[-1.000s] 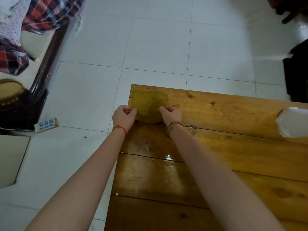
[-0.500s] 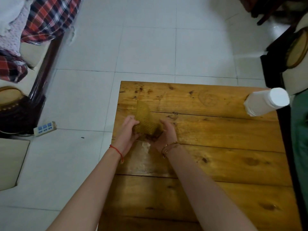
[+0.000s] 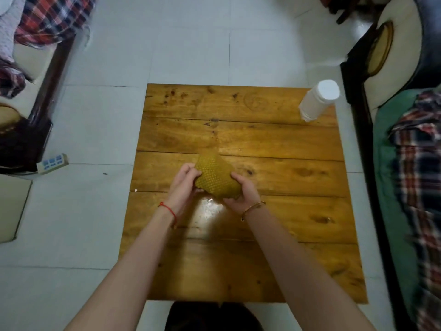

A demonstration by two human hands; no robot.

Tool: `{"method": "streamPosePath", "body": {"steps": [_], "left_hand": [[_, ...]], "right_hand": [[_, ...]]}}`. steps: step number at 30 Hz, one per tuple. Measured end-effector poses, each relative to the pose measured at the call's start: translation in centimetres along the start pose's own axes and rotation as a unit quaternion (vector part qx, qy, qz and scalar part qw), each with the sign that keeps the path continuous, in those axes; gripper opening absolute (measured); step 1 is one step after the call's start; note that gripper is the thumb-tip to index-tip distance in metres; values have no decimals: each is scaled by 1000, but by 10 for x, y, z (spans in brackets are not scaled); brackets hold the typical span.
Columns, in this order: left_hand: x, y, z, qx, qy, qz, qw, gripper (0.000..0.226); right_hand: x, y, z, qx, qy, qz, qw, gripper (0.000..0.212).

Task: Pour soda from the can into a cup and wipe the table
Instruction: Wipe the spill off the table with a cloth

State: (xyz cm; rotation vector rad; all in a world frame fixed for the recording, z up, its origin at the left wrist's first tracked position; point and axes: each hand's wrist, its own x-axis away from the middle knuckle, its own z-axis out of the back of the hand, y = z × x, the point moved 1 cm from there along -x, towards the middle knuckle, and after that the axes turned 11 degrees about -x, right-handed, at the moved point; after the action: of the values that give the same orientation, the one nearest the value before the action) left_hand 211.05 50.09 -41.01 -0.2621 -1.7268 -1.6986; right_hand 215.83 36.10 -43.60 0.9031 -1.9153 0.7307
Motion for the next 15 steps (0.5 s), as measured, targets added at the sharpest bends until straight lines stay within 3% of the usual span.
{"method": "streamPosePath", "body": {"steps": [4, 7, 8, 11, 13, 15], "left_hand": [[35, -37, -28, -92, -20, 11, 996, 13], [51, -71, -40, -166, 24, -1, 986, 21], [55, -84, -40, -232, 49, -20, 971, 23], [72, -117, -33, -398, 96, -92, 908, 35], [84, -136, -30, -477, 103, -139, 861, 42], [92, -153, -27, -543, 99, -152, 820, 49]], "right_hand": [[25, -13, 55, 62, 52, 114, 990, 45], [55, -28, 90, 187, 80, 259, 944, 61], [67, -34, 100, 267, 88, 315, 906, 60], [93, -36, 129, 507, 113, 452, 725, 44], [95, -32, 151, 604, 131, 460, 637, 40], [86, -23, 174, 675, 171, 409, 589, 43]]}}
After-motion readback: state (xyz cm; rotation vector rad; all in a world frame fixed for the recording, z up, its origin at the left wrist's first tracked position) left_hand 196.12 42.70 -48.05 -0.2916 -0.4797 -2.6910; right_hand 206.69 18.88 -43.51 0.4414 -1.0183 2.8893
